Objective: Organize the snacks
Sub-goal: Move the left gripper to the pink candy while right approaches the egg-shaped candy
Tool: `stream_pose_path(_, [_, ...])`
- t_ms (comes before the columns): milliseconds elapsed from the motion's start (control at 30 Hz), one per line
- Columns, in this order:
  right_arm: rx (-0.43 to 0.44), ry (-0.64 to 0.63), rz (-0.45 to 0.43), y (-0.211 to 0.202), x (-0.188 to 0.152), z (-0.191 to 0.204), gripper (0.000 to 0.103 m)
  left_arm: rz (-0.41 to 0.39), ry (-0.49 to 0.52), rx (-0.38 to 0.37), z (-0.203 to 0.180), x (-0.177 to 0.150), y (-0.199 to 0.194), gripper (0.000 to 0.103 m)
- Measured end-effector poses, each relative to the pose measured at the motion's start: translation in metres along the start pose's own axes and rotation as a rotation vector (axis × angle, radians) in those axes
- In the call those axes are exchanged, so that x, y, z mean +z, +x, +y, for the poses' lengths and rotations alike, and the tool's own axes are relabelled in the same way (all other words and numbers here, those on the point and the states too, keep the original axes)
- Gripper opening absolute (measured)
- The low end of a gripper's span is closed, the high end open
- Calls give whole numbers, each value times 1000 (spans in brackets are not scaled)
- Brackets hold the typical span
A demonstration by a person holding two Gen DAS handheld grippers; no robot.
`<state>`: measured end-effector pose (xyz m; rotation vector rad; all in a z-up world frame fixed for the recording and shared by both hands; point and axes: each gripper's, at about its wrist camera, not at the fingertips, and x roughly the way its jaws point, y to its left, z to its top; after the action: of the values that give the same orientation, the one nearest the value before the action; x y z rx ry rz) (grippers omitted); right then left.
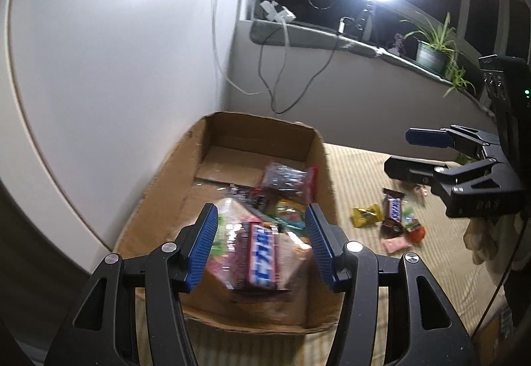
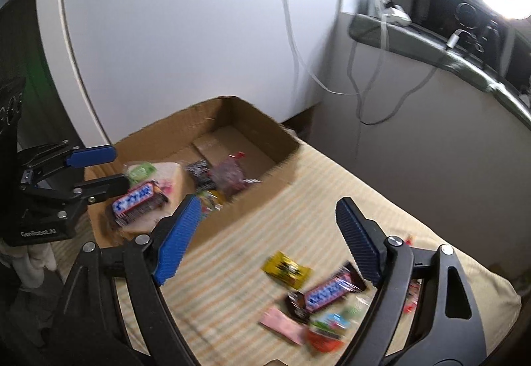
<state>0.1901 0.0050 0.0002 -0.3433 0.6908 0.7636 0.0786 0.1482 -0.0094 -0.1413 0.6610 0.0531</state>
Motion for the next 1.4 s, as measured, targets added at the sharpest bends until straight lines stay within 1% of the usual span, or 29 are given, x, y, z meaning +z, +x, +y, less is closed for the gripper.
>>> stream_pose_path(200, [-54,59,5,-19,-22,-38,86,5,37,-54,-33,-2,3,54])
stream_pose_path(400, [-63,131,29,-31,-46,-70,86,28,82,-117,-70,-7,9,54])
stream_pose_path(500, [-40,159,48,-35,-61,-79,86,54,100,-157,-87,-11,15,54])
stream_pose_path(633, [-18,182,74,-31,-78,-84,86,92,135,-187,-107,-21,26,54])
stream_pose_path(733, [19,202,98,-26,-89,-84,85,127,151,-213,-118,-27,36,53])
stream_pose_path(767, [35,212,107,-24,-93,-84,81,142,154,-224,-122,-29,41,52])
stream_pose_path(800, [52,220,116,-21,-96,-84,77,152,157,-231,-124,-30,43,48])
stream_pose_path(833, [71,230,128,-19,-98,-84,71,165,161,-240,-126,-32,47,45])
stream_pose_path(867, [91,242,140,-15,-101,-85,68,175,167,-245,-128,-33,51,45])
stream_pose_path(933, [108,262,157,-11,-106,-87,66,194,184,-247,-133,-34,60,44])
stream_pose_path(1033, [140,296,188,-1,-111,-91,58,219,191,-261,-136,-33,70,43])
stream_pose_path(1133, [167,327,205,8,-114,-94,58,242,203,-281,-139,-32,81,43])
stream_pose_path(1267, [202,358,221,18,-116,-97,58,258,218,-287,-142,-33,93,43])
stream_pose_path(1400, [207,374,234,26,-117,-100,58,284,240,-299,-145,-36,103,43])
